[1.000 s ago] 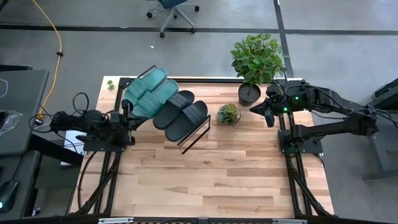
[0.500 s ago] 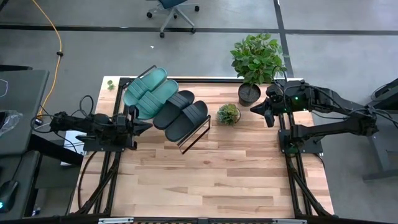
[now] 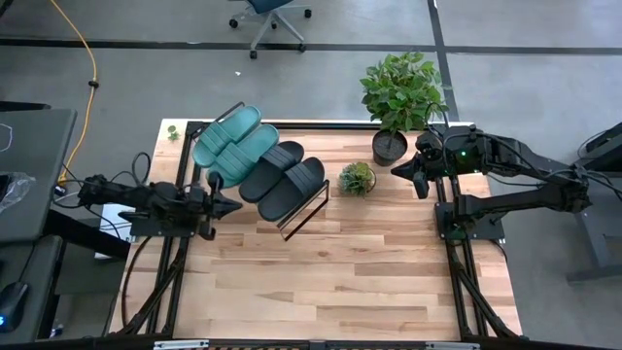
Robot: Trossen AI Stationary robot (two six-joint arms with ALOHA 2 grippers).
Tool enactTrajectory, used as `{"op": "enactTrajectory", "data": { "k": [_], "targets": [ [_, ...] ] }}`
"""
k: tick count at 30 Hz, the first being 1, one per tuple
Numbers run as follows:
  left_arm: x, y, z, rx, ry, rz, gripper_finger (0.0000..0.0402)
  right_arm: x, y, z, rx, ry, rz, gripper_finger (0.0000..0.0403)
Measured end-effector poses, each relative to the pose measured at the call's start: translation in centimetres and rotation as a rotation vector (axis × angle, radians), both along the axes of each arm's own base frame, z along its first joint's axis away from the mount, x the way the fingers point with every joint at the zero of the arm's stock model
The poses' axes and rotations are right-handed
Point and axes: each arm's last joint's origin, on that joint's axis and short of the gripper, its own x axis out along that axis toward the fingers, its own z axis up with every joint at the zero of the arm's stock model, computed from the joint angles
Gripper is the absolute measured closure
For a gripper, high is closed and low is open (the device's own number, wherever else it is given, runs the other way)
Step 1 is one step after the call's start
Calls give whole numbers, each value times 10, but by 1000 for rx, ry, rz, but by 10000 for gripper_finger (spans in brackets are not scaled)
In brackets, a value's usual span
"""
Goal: Pick and place slippers onto the shelf
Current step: Return to Home Position
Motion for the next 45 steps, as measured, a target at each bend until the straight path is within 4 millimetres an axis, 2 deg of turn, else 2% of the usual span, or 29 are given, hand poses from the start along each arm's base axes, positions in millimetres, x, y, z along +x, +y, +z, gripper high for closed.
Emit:
{"op": "enactTrajectory", "data": {
  "k": [3, 22, 26, 30, 34, 38, 41, 45],
  "targets": [
    [2, 0, -6, -1, -13, -1, 401, 0, 0, 0, 3, 0, -2, 403],
    [2, -1, -7, 4, -4, -42, 402, -1, 0, -1, 2, 15, -5, 403],
    [2, -1, -6, 3, -9, -17, 401, -2, 4, 4, 100, -9, 83, 403],
    [2, -1, -7, 3, -8, -18, 401, -17, 8, 23, 108, -110, 148, 403],
    [2, -1, -7, 3, -8, -18, 401, -43, 10, 33, -10, -258, 81, 403],
    [2, -1, -7, 3, -8, -18, 401, -64, 13, 22, -57, -453, 63, 403],
    [2, -1, -7, 3, -8, -18, 401, -65, 14, 0, -39, -520, 59, 403],
    [2, -1, -7, 3, -8, -17, 401, -59, 15, -20, -45, -583, 79, 403]
  ]
}}
